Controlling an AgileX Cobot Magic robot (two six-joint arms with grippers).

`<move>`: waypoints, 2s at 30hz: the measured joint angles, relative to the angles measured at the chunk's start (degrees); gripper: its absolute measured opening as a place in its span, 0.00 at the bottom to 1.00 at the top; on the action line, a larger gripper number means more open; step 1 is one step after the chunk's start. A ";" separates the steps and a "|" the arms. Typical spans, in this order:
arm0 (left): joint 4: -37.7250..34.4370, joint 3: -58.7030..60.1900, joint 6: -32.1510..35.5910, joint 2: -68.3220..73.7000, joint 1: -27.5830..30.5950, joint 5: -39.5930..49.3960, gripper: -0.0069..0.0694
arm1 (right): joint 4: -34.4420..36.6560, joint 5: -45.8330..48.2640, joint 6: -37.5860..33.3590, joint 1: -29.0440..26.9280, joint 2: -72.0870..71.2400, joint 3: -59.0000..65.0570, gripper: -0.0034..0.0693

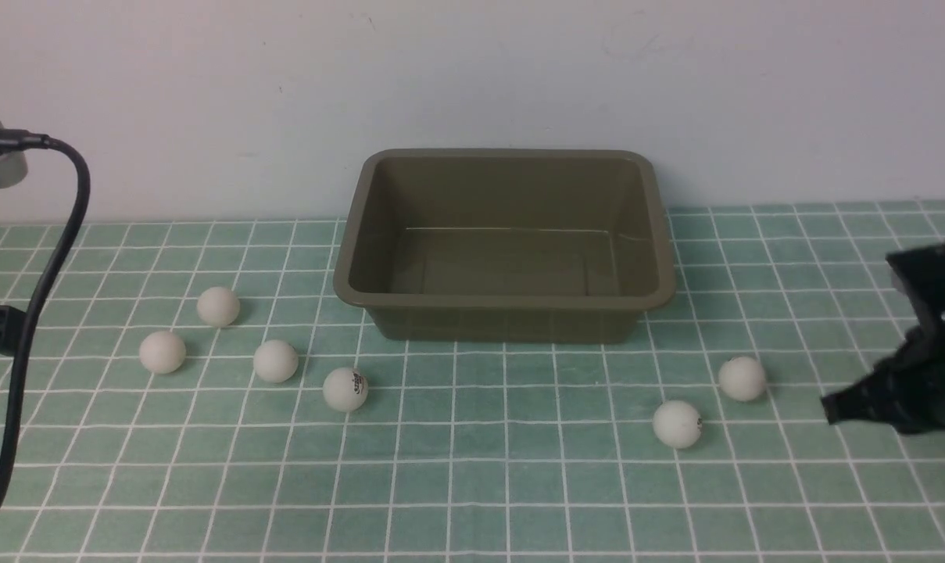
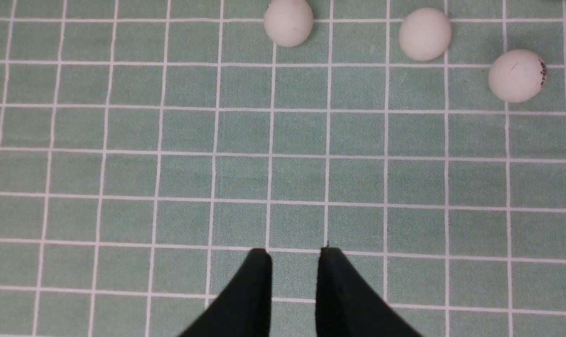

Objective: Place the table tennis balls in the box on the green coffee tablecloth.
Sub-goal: 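Reach for and grasp a ping pong ball on the table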

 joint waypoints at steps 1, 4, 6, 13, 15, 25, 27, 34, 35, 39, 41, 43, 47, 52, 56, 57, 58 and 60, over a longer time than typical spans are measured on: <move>-0.19 0.00 0.00 0.00 0.00 0.00 0.26 | 0.48 0.00 -0.41 0.00 0.47 -0.51 0.31; -0.75 0.00 0.89 0.00 0.00 0.00 0.26 | 1.07 0.14 -0.57 0.00 2.12 -1.16 0.50; -1.06 0.00 1.38 0.00 0.00 0.00 0.26 | 1.07 0.70 -0.57 0.00 3.36 -1.27 0.61; -1.12 0.00 1.43 0.00 0.00 0.47 0.26 | 2.76 0.54 -0.57 0.00 8.02 -1.29 0.75; -1.12 0.00 1.43 0.00 0.00 0.46 0.26 | 3.50 0.21 -0.57 0.00 9.09 -1.29 0.75; -1.12 0.00 1.61 0.00 0.00 0.75 0.26 | 4.06 0.10 -0.57 0.00 13.31 -1.40 0.75; -1.12 0.00 1.61 0.00 0.00 0.93 0.26 | 4.06 -0.19 -0.57 0.00 14.05 -1.40 0.75; -1.12 0.00 1.61 0.00 0.00 1.30 0.26 | 4.10 -0.32 -0.57 0.00 16.01 -1.40 0.75; -1.12 0.00 1.61 0.00 0.00 1.30 0.26 | 4.24 -0.32 -0.57 0.00 16.20 -1.45 0.75; -1.23 0.00 1.61 0.00 0.00 1.30 0.26 | 4.31 -0.27 -0.57 0.00 16.76 -1.49 0.72; -1.23 0.00 1.61 0.00 0.00 1.30 0.26 | 4.37 -0.14 -0.57 0.00 16.81 -1.49 0.68; -1.23 0.00 1.61 0.00 0.00 1.30 0.26 | 4.51 -0.01 -0.57 0.00 16.81 -1.49 0.64; -1.23 0.00 1.61 0.00 0.00 1.30 0.26 | 4.71 0.84 -0.57 0.00 16.81 -1.78 0.55; -1.25 0.00 1.61 0.00 0.00 1.30 0.26 | 4.71 2.85 -0.57 0.00 16.81 -3.03 0.55; -1.25 0.00 1.61 0.00 0.00 1.30 0.26 | 4.16 6.40 -0.57 0.00 16.81 -5.70 0.55; -1.25 0.00 1.61 0.00 0.00 1.30 0.26 | 3.99 7.71 -0.57 0.00 16.88 -6.84 0.55; -1.25 0.00 1.61 0.00 0.00 1.30 0.26 | 3.81 9.17 -0.57 0.00 16.88 -7.78 0.55; -1.25 0.00 1.61 0.00 0.00 1.30 0.26 | 3.47 11.99 -0.57 0.00 16.94 -10.24 0.55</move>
